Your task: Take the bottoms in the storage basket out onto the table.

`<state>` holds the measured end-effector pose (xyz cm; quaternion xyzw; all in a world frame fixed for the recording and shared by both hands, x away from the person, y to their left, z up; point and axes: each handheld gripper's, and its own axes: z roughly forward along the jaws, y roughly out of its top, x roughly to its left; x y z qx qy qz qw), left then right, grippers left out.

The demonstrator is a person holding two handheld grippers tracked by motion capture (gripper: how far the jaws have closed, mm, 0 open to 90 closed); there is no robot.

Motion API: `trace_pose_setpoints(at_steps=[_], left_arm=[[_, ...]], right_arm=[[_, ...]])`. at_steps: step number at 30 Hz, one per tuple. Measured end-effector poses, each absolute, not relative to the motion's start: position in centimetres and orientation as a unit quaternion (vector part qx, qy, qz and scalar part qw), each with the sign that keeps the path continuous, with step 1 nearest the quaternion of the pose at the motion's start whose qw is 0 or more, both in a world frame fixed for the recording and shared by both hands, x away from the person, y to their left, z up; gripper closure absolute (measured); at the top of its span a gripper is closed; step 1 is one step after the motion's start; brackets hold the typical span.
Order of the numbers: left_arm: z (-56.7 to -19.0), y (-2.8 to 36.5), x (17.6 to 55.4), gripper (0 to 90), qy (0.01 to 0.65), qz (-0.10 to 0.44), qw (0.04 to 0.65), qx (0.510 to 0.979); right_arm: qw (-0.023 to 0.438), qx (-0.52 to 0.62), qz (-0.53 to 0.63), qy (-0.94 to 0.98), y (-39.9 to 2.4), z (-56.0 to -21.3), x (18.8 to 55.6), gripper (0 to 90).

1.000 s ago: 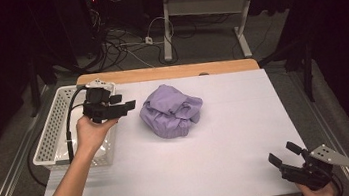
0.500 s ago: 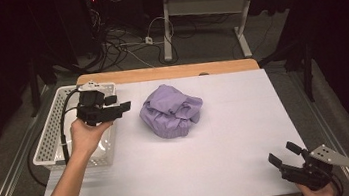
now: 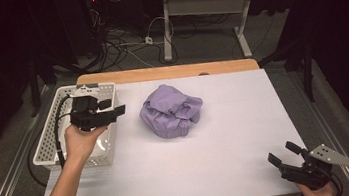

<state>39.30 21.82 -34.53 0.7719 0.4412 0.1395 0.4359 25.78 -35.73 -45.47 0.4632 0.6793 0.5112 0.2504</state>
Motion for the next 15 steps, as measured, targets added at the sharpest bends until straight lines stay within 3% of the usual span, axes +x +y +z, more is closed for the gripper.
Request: trace_pose_setpoints(at_steps=[15], left_arm=[[-35.1,23.5,38.2,38.7,0.452,0.143,0.444,0.76]], right_arm=[[0.252,0.463,0.511,0.679,-35.7,-45.5,25.7,16.7]])
